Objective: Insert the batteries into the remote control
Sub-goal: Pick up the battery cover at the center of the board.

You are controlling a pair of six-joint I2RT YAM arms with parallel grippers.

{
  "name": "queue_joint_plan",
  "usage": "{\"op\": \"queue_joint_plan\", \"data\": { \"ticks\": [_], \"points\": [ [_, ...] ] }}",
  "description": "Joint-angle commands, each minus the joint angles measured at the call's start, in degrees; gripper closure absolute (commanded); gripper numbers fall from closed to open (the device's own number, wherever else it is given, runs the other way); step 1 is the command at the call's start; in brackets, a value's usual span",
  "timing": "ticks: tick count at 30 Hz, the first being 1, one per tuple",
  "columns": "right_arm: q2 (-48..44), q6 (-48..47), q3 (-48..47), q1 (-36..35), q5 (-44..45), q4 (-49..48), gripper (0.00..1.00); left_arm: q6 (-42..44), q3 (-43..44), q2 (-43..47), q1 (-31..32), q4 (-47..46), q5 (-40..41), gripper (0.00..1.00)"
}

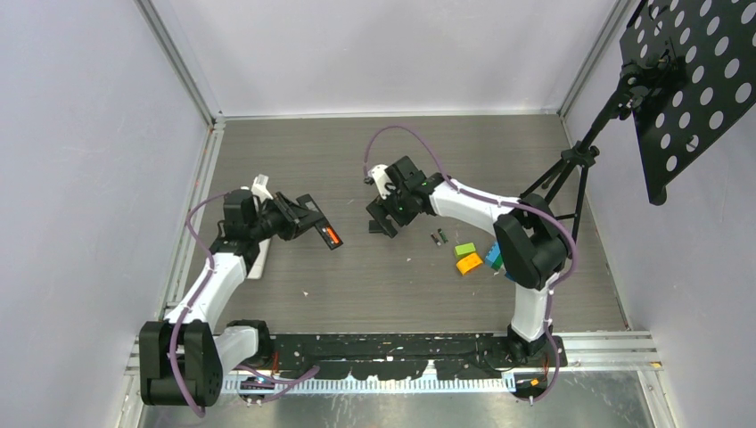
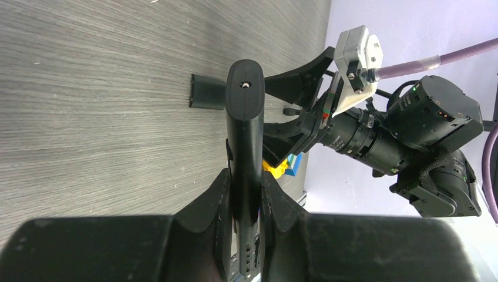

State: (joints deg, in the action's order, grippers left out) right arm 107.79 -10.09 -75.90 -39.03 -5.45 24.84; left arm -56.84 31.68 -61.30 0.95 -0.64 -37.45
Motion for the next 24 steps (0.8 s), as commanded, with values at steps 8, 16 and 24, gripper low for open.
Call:
{"op": "queue_joint_plan", "data": {
  "ticks": [8, 16, 24],
  "points": [
    [6.4, -7.1, -6.2, -1.1, 1.1, 4.0, 0.14, 0.2, 3.6, -2.1, -0.7, -3.0, -3.3, 1.0],
    [11.0, -9.0, -9.7, -1.1, 3.0, 3.9, 0.15, -0.2, 3.6, -2.2, -0.7, -3.0, -4.1, 1.0],
    [13.9, -7.5, -13.1, -0.6, 3.1, 4.1, 0.19, -0.2, 3.4, -0.7, -0.7, -2.1, -4.4, 1.0]
  ]
}}
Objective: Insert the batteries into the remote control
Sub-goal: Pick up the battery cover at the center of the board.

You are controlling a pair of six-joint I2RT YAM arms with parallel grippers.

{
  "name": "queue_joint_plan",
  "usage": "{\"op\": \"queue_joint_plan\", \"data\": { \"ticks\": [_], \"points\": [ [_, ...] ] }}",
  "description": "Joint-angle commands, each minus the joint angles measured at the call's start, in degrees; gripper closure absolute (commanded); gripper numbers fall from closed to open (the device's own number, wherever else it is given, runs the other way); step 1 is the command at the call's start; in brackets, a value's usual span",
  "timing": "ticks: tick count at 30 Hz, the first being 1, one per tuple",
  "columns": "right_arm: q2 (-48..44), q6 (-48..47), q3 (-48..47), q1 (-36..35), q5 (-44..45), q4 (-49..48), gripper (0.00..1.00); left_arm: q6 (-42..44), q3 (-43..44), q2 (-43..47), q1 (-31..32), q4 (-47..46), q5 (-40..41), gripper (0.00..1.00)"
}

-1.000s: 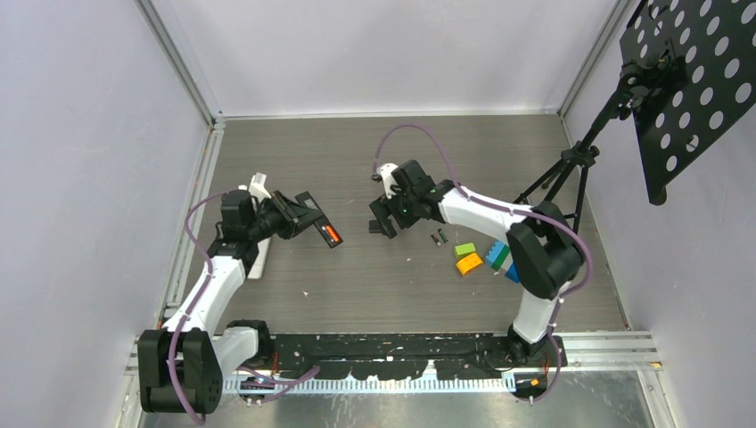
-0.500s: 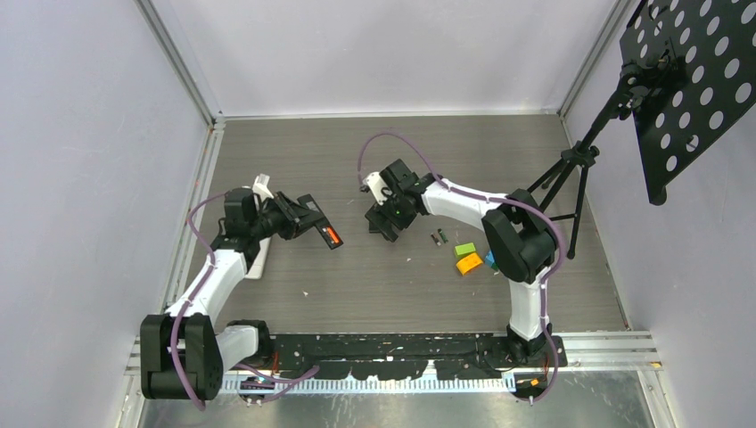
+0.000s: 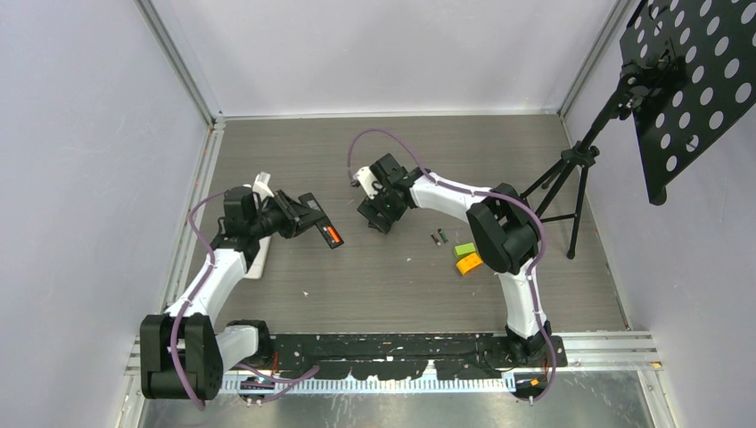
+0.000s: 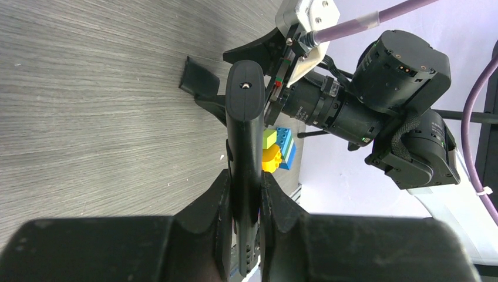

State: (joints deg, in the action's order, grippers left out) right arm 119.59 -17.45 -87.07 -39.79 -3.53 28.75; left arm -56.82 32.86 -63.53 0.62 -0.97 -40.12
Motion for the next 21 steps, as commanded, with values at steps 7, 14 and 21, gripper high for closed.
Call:
{"op": "queue_joint_plan", "data": {
  "ticks": [7, 14, 21],
  "points": [
    [4.0, 3.0, -4.3, 1.9, -4.3, 4.1, 0.35, 0.3, 2.1, 2.5, -0.4, -0.7, -1.7, 1.0],
    [4.0, 4.5, -3.8, 2.2, -5.1, 7.4, 0.45, 0.3, 2.0, 2.2, -0.4, -0.9, -1.8, 1.0],
    [2.5, 5.5, -3.2, 2.2, -2.2, 7.8, 0.62, 0.2, 1.2, 1.9, -0.4, -2.1, -2.2, 1.0]
  ]
}}
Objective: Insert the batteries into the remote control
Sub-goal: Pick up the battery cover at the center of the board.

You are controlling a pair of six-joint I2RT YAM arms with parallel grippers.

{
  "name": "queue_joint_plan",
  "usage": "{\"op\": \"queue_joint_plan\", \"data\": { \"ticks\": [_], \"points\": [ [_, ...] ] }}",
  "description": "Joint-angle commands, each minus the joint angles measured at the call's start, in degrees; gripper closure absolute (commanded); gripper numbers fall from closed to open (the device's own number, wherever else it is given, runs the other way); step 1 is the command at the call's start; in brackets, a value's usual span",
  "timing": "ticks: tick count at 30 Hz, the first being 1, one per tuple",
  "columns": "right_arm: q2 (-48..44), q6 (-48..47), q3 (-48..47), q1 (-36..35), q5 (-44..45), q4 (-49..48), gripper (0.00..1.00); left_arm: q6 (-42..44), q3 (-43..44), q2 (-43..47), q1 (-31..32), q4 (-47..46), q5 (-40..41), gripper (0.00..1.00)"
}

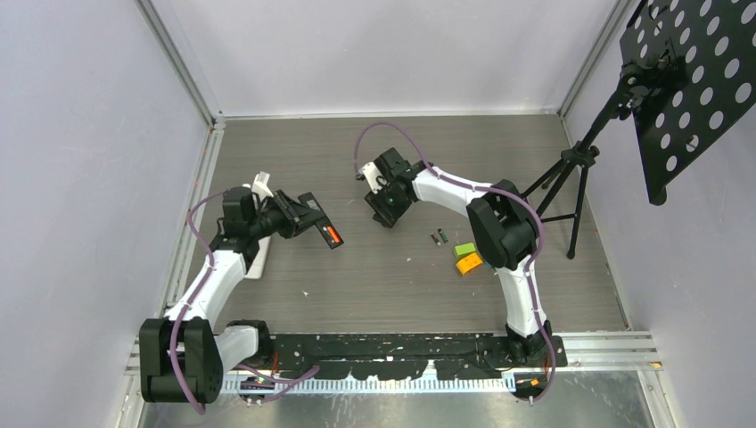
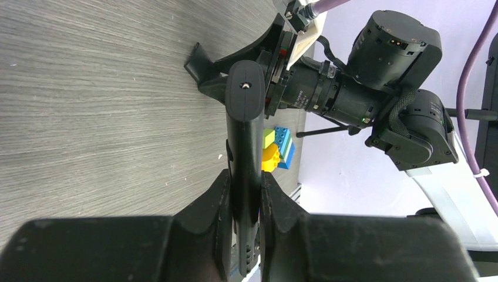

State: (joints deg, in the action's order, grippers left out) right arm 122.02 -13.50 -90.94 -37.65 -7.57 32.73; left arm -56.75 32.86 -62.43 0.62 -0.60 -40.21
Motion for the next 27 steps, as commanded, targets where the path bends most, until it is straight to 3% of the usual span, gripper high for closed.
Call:
{"op": "queue_joint_plan", "data": {
  "ticks": [1, 13, 27],
  "points": [
    [-0.9, 2.1, 1.6, 0.0, 2.2, 2.7, 0.63, -0.1, 0.9, 0.8, -0.4, -3.0, -2.3, 1.0],
    [-18.0, 10.4, 16.0, -0.2, 1.6, -9.7, 0.62, -1.9, -3.1, 0.0, 1.5, -12.2, 0.3, 1.0],
    [-36.9, 24.8, 28.3, -7.4, 2.9, -16.6, 0.59, -1.4, -7.5, -8.9, 15.3, -32.2, 11.8, 1.0]
  ]
}}
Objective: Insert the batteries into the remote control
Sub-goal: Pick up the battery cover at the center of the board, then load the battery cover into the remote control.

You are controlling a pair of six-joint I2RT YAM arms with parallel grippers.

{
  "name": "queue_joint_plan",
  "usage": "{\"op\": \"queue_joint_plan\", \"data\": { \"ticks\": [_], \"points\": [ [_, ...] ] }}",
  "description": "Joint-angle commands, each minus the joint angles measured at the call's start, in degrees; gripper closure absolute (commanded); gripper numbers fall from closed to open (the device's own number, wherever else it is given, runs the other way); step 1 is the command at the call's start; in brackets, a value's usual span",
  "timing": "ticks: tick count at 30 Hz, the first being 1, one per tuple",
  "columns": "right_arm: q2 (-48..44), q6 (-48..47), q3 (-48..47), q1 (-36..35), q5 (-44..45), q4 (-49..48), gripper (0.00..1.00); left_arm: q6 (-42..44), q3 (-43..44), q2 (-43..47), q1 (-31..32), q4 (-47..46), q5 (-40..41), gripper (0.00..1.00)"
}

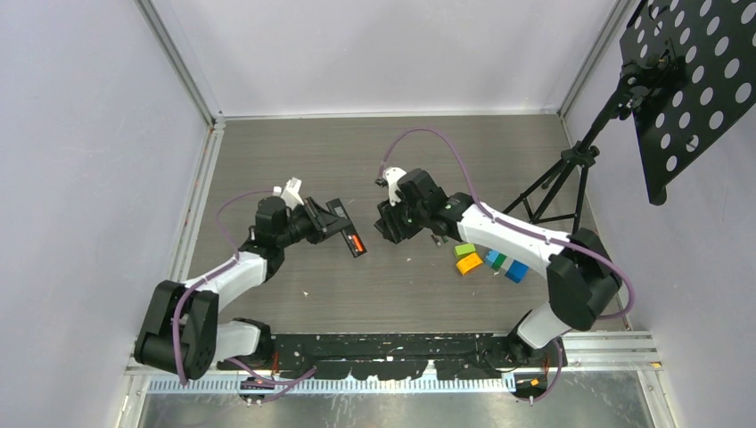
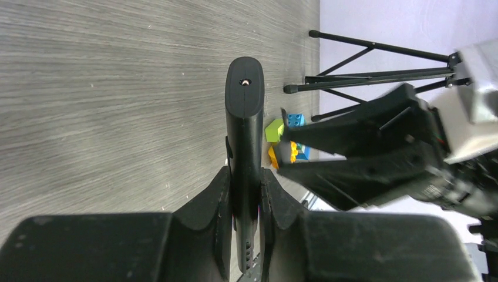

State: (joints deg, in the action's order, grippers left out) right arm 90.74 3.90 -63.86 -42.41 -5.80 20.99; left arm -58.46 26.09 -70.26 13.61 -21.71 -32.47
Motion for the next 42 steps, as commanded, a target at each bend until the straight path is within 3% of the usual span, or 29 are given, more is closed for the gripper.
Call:
{"op": "queue_joint_plan", "data": {
  "ticks": [1, 10, 26, 42],
  "points": [
    [-6.6, 9.2, 1.6, -3.4, 1.1, -5.6, 0.59, 0.3, -1.0, -1.2, 3.1, -12.0, 5.1, 1.0],
    [-7.7, 18.4, 1.5, -8.4, 3.9, -7.2, 0.58, -0.6, -3.0, 1.4, 6.9, -13.8, 11.8, 1.0],
    [-3.0, 19.0, -1.1, -8.6, 1.8, -8.5, 0.57, -6.6, -1.9, 0.1, 7.0, -13.2, 10.6, 1.0],
    [-0.6, 20.0, 0.5, -8.8, -1.9, -10.8, 0.57, -9.1, 1.1, 1.9, 7.0, -5.7, 9.6, 1.0]
  ]
}}
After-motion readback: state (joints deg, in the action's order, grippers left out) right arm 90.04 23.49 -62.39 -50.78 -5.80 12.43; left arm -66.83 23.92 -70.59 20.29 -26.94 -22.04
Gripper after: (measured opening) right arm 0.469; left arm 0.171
